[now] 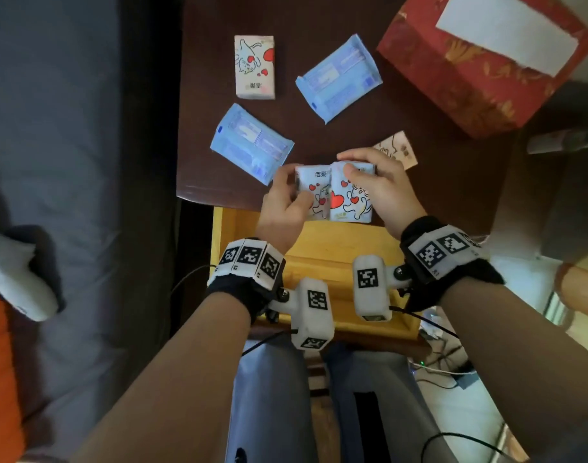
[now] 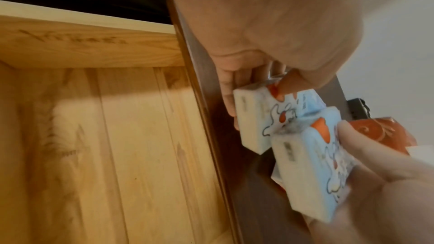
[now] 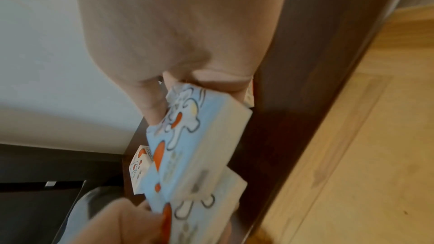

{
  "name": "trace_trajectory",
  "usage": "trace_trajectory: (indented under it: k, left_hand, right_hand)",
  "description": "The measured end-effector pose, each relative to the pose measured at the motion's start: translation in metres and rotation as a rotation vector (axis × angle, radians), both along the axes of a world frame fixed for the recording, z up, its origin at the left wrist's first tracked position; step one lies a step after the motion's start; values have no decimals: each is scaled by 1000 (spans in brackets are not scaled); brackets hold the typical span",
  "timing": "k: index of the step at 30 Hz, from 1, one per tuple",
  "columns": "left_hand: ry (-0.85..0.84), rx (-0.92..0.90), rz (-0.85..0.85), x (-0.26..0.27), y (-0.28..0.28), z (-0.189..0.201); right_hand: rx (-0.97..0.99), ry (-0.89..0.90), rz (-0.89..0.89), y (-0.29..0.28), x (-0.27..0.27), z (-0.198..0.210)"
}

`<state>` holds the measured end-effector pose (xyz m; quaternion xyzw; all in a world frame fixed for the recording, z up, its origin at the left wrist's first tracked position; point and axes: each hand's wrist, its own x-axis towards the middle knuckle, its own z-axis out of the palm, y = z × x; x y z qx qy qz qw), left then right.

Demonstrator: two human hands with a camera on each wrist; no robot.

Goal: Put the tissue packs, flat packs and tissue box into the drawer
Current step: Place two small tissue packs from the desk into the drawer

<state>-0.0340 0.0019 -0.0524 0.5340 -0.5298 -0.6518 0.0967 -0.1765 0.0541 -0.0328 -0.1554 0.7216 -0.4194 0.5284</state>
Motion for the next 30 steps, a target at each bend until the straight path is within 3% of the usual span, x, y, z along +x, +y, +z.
trace_trajectory:
  k: [13, 19, 26, 30]
  left_hand:
    - [-56, 176, -132, 98, 38, -20]
    - [-209, 252, -176, 126, 66, -64]
    - [-283, 247, -244, 135, 81, -124]
    - [-351, 183, -352, 135, 82, -144]
  right_hand:
    - [96, 108, 111, 65, 92, -29]
    - [211, 68, 246, 91, 128, -69]
    - [330, -78, 233, 99, 138, -131]
    - [447, -35, 294, 100, 141, -159]
